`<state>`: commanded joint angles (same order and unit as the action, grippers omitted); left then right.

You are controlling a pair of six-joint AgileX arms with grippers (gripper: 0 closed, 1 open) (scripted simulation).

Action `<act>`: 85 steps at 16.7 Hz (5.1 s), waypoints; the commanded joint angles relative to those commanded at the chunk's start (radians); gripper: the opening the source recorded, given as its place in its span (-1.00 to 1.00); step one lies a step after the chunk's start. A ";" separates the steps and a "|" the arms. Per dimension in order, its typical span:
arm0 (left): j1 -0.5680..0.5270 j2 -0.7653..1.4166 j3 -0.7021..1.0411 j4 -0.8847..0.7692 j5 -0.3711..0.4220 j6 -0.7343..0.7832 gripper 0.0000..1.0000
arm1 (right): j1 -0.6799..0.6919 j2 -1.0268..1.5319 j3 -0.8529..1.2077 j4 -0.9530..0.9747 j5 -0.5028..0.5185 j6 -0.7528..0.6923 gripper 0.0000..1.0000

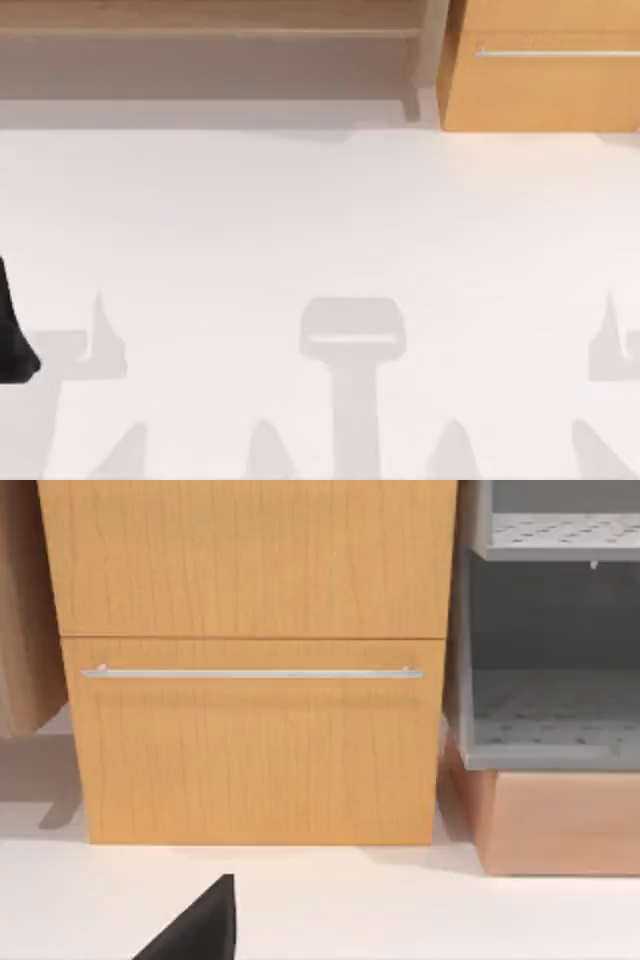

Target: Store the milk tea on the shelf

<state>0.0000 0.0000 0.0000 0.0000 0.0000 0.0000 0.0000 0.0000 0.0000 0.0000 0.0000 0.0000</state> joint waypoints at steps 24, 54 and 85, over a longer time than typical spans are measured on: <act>0.814 1.637 0.350 1.096 0.830 0.170 1.00 | 0.000 0.000 0.000 0.000 0.000 0.000 1.00; 0.692 2.050 0.650 1.256 0.736 0.096 0.25 | 0.000 0.000 0.000 0.000 0.000 0.000 1.00; 0.565 1.944 0.689 1.247 0.638 0.096 -1.00 | 0.000 0.000 0.000 0.000 0.000 0.000 1.00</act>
<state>0.5654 1.9443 0.6893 1.2466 0.6383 0.0963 0.0000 0.0000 0.0000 0.0000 0.0000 0.0000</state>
